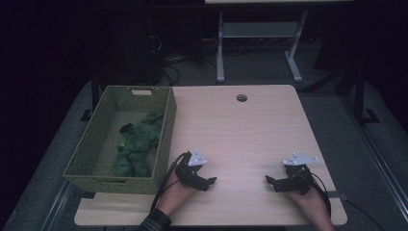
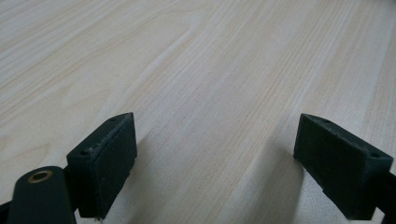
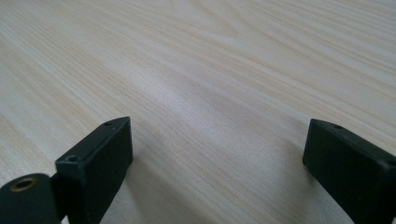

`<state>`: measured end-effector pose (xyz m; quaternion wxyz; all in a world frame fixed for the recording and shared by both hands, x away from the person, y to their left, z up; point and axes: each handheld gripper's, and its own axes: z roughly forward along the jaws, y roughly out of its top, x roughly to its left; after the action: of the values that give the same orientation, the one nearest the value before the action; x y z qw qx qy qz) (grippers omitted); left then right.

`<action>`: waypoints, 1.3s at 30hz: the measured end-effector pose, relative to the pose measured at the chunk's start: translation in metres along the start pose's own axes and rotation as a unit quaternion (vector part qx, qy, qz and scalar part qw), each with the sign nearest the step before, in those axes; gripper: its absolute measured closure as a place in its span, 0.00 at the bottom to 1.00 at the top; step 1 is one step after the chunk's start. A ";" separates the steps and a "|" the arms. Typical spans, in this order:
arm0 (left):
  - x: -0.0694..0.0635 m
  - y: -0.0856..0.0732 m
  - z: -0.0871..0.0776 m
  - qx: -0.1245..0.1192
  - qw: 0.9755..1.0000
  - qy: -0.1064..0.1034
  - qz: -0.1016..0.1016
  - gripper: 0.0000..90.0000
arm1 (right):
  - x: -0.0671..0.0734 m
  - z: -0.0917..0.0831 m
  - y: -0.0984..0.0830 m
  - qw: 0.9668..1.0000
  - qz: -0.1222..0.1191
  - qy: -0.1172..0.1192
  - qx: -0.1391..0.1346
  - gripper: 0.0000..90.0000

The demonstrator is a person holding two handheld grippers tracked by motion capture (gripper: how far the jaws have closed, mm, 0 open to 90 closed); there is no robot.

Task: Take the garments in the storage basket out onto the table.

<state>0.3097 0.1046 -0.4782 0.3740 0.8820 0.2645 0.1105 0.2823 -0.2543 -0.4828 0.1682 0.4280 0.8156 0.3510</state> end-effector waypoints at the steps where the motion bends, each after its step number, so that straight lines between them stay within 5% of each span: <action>1: 0.000 0.000 0.000 0.000 1.000 0.000 0.001 0.14 | 0.000 0.000 0.000 1.000 0.000 0.000 0.000 0.09; 18: 0.002 0.000 -0.001 -0.001 1.000 -0.006 0.004 0.15 | 0.000 0.000 0.000 1.000 0.003 0.000 0.002 0.09; 31: 0.007 0.007 -0.012 -0.013 1.000 -0.017 -0.022 0.15 | 0.000 0.000 0.000 1.000 0.003 0.000 0.002 0.09; 39: 0.005 0.014 -0.018 -0.012 1.000 -0.018 -0.012 0.15 | 0.000 0.000 0.000 1.000 0.003 0.000 0.001 0.09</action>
<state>0.3118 0.1102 -0.4554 0.3906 0.8761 0.2669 0.0929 0.2821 -0.2541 -0.4826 0.1666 0.4303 0.8150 0.3504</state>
